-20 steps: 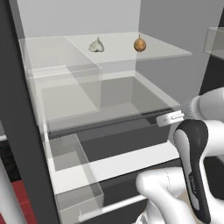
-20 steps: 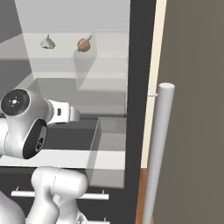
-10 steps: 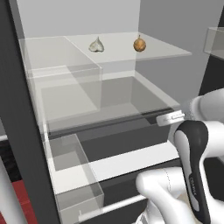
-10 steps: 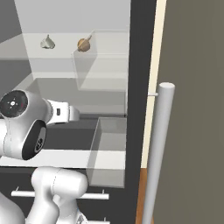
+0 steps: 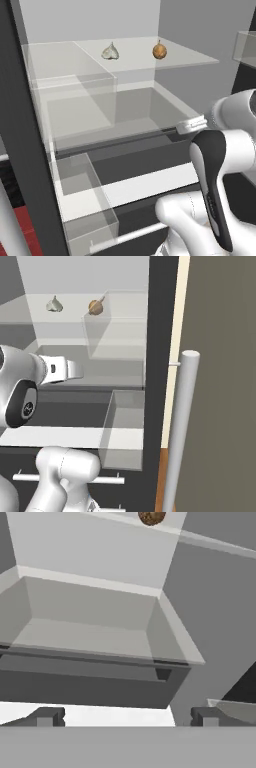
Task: Retrieve the bottle and the shaker from the cabinet and place them next to the mixing bowl on the counter. Then add garlic from the fridge to the mixing bowl.
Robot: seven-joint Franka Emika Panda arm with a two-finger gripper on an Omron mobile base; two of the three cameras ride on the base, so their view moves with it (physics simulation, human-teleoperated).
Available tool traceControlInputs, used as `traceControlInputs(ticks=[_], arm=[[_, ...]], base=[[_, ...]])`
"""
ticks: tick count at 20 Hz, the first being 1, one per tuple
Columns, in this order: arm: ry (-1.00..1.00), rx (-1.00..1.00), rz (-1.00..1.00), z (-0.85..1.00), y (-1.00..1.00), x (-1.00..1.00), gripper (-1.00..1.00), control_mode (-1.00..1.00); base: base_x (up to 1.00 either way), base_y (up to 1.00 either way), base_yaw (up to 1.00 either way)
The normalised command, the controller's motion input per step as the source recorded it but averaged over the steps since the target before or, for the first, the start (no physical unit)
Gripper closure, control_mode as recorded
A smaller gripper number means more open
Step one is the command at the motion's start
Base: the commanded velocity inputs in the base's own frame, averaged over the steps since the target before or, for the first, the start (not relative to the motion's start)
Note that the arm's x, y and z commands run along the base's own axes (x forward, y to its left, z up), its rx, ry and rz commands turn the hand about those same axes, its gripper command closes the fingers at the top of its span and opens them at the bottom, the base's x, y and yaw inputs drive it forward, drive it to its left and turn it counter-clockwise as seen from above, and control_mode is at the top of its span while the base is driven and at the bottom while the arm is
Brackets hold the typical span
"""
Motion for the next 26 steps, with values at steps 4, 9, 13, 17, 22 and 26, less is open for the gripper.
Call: traceControlInputs(ticks=[4, 9, 13, 17, 22, 26], arm=[[-0.23, 0.06, -0.08, 0.86, 0.17, -0.06, -1.0, -1.0], [-0.21, 0.3, -0.03, 0.49, 0.0, -0.55, -1.0, -1.0], [-0.02, 0.2, 0.02, 0.62, 0.14, -0.66, -1.0, -1.0], [0.06, -0.03, 0.06, 0.82, 0.34, -0.53, -1.0, -1.0], [0.24, -0.13, 0.06, 0.74, 0.42, -0.35, -1.0, -1.0], [0.35, -0.02, 0.1, -0.09, 0.39, -0.05, -1.0, -1.0]], base=[[0.0, 0.0, 0.0], [0.0, 0.0, 0.0], [0.0, 0.0, 0.0], [0.0, 0.0, 0.0], [0.0, 0.0, 0.0], [0.0, 0.0, 0.0]])
